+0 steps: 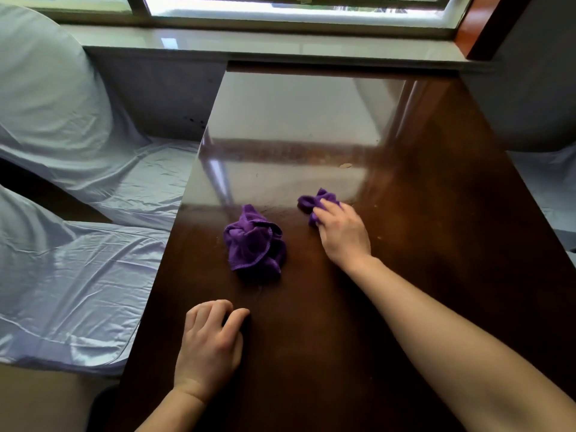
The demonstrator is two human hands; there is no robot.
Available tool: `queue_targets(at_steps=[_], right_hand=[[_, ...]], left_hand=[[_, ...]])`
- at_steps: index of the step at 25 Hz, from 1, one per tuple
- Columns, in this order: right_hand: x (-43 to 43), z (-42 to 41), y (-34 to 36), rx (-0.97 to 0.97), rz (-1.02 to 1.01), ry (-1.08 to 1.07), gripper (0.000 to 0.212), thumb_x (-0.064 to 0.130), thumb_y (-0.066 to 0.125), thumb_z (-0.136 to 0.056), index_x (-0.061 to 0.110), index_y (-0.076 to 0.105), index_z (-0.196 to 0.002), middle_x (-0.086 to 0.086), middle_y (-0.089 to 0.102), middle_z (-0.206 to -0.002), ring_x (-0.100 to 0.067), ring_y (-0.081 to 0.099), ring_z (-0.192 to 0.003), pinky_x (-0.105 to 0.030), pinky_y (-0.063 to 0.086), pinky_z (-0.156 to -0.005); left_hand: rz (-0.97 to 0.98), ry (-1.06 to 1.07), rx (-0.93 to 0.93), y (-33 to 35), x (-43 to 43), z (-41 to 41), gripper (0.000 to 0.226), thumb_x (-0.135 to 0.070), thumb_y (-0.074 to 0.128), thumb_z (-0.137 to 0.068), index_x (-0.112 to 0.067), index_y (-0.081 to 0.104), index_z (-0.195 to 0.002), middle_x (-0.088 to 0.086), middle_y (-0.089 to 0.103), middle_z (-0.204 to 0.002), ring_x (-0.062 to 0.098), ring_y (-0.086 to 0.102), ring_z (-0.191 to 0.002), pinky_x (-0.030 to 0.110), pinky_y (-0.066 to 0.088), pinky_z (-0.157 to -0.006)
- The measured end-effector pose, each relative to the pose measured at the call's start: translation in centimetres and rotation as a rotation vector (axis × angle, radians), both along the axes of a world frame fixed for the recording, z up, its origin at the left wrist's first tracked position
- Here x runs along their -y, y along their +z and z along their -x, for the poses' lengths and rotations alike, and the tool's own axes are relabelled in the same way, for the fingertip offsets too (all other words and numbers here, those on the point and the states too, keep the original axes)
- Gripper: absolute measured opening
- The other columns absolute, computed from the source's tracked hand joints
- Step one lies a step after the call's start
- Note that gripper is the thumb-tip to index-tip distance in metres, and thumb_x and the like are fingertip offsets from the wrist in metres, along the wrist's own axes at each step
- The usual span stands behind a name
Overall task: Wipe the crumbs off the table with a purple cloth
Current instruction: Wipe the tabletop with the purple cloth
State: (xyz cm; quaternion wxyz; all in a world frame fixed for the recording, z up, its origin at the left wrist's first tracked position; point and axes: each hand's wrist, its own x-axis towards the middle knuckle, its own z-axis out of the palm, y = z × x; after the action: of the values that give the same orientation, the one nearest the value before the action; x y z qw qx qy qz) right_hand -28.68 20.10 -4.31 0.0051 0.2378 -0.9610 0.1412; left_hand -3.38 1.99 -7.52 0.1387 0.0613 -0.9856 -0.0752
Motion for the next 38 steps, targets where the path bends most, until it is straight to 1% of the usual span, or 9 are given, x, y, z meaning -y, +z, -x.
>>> queue_targets(at_steps=[3,7,10,15,17,24,32,35,38], right_hand=[[5.2,2.1,0.1,0.091,0.034,-0.057,0.031,0.03,0.044,-0.1,0.019,0.065,-0.119,-0.002,0.053,-0.145,-0.036,0.043,-0.129,-0.045,0.038,-0.108],[5.1,1.9,0.3,0.074,-0.053,0.293,0.036,0.034,0.047,-0.1,0.027,0.059,-0.134,0.004,0.047,-0.151,-0.032,0.034,-0.141,-0.042,0.027,-0.117],[0.1,-0.8,0.5,-0.007,-0.057,0.414,0.034,0.03,0.057,-0.096,0.027,0.063,-0.13,0.005,0.056,-0.143,-0.029,0.045,-0.135,-0.041,0.035,-0.113],[-5.5,-7.6,-0.4,-0.06,0.019,-0.049,0.037,0.018,0.065,-0.087,0.025,0.068,-0.123,0.004,0.063,-0.135,-0.029,0.053,-0.126,-0.044,0.043,-0.107],[-5.6,-10.8,-0.8,-0.075,0.021,-0.159,0.038,0.015,0.067,-0.083,0.023,0.069,-0.12,0.002,0.064,-0.133,-0.032,0.054,-0.123,-0.046,0.045,-0.103],[-3.4,-17.5,0.2,-0.026,-0.034,-0.19,0.037,0.017,0.066,-0.085,0.024,0.069,-0.121,0.002,0.061,-0.137,-0.03,0.052,-0.128,-0.048,0.044,-0.106],[0.6,-24.4,-0.3,-0.07,0.024,-0.036,0.035,0.015,0.069,-0.08,0.023,0.073,-0.114,0.004,0.065,-0.132,-0.03,0.057,-0.124,-0.047,0.048,-0.102],[1.9,-26.9,-0.7,-0.099,0.08,0.178,0.032,0.022,0.062,-0.083,0.025,0.072,-0.113,0.005,0.064,-0.133,-0.028,0.059,-0.122,-0.044,0.049,-0.102],[-0.2,-25.4,-0.8,-0.134,0.053,0.378,0.042,0.026,0.065,-0.074,0.025,0.071,-0.116,0.003,0.062,-0.135,-0.028,0.061,-0.12,-0.04,0.047,-0.104]], left_hand=[[-0.013,-0.007,-0.007,-0.1,0.1,-0.2,0.032,-0.022,0.051,-0.077,-0.018,0.069,-0.103,0.007,0.059,-0.094,0.031,0.054,-0.09,0.042,0.039,-0.085],[-0.015,-0.016,-0.015,0.0,0.2,-0.1,0.032,-0.021,0.051,-0.076,-0.018,0.069,-0.102,0.007,0.06,-0.093,0.03,0.054,-0.09,0.041,0.039,-0.086],[-0.026,-0.02,-0.025,0.1,0.2,-0.1,0.032,-0.02,0.051,-0.075,-0.018,0.07,-0.101,0.006,0.06,-0.092,0.03,0.055,-0.09,0.041,0.039,-0.086],[-0.04,-0.033,-0.033,0.3,0.2,0.0,0.031,-0.019,0.052,-0.074,-0.019,0.069,-0.1,0.004,0.059,-0.089,0.028,0.052,-0.09,0.04,0.039,-0.085],[-0.049,-0.035,-0.027,0.4,0.2,0.0,0.031,-0.019,0.052,-0.074,-0.019,0.069,-0.1,0.004,0.058,-0.088,0.029,0.053,-0.089,0.041,0.039,-0.083],[-0.084,0.043,0.059,1.6,0.4,-0.3,0.033,-0.022,0.045,-0.074,-0.021,0.068,-0.098,0.002,0.058,-0.085,0.028,0.053,-0.086,0.041,0.043,-0.078],[-0.042,0.097,0.049,0.9,5.2,-5.7,0.029,-0.024,0.046,-0.077,-0.02,0.067,-0.097,0.001,0.058,-0.085,0.028,0.054,-0.084,0.041,0.04,-0.075],[-0.065,0.124,0.026,0.6,5.1,-6.2,0.025,-0.025,0.048,-0.078,-0.02,0.066,-0.095,0.002,0.058,-0.083,0.028,0.052,-0.084,0.041,0.038,-0.075],[-0.094,0.147,0.0,0.3,5.2,-6.4,0.023,-0.025,0.048,-0.078,-0.021,0.065,-0.093,0.001,0.057,-0.084,0.027,0.05,-0.086,0.041,0.037,-0.076]])
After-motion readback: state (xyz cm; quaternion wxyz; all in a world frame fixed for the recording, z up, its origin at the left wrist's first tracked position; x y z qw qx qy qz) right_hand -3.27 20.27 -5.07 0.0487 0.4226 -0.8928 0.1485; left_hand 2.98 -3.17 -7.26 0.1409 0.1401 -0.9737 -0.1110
